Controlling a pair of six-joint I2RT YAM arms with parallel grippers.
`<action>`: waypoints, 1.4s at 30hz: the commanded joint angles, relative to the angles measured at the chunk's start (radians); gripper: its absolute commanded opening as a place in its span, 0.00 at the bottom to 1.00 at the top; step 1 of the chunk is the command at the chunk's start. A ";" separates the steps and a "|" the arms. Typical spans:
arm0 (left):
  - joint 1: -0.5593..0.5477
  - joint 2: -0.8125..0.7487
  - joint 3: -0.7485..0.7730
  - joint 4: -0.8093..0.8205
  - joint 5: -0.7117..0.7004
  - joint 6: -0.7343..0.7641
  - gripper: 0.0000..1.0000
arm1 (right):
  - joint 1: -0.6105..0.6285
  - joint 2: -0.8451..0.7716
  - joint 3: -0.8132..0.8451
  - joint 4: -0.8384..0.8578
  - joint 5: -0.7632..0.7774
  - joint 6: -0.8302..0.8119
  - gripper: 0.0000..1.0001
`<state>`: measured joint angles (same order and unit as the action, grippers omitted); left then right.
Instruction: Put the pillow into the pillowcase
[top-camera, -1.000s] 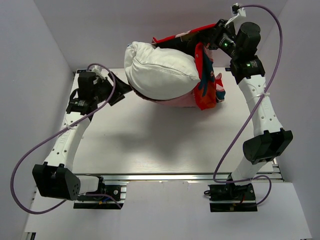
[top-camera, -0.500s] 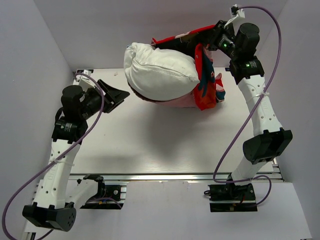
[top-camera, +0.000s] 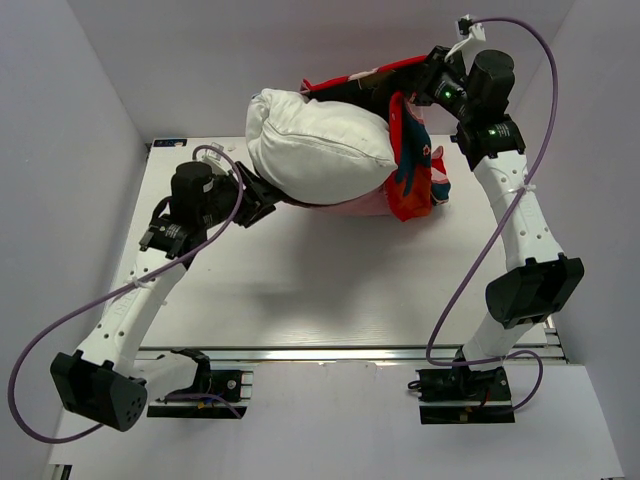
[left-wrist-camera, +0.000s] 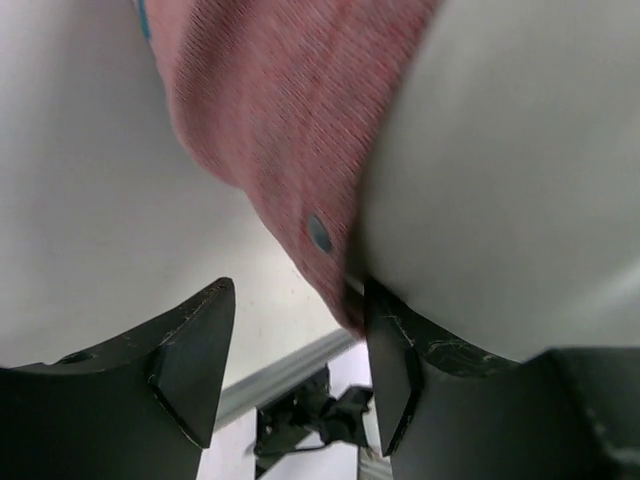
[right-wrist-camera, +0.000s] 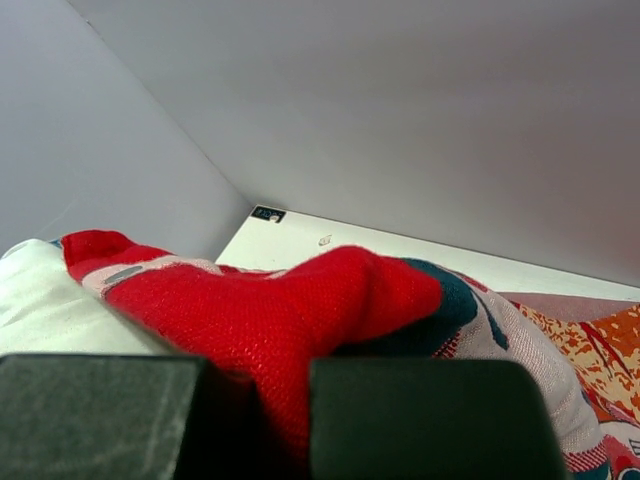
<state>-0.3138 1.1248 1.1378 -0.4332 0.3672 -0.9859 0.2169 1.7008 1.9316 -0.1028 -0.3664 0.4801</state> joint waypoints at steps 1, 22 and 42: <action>-0.010 0.003 0.036 0.042 -0.072 0.006 0.63 | -0.008 -0.041 0.001 0.078 0.021 -0.005 0.00; -0.013 0.301 0.726 0.096 -0.134 0.121 0.00 | 0.085 -0.089 0.167 0.153 0.124 -0.289 0.00; 0.049 0.526 1.124 0.337 0.165 -0.224 0.00 | -0.155 0.161 0.589 0.305 0.334 -0.052 0.00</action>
<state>-0.1497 1.7924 2.3302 -0.2146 0.3729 -1.1419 0.3580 1.7733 2.3642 0.0265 -0.3195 0.2966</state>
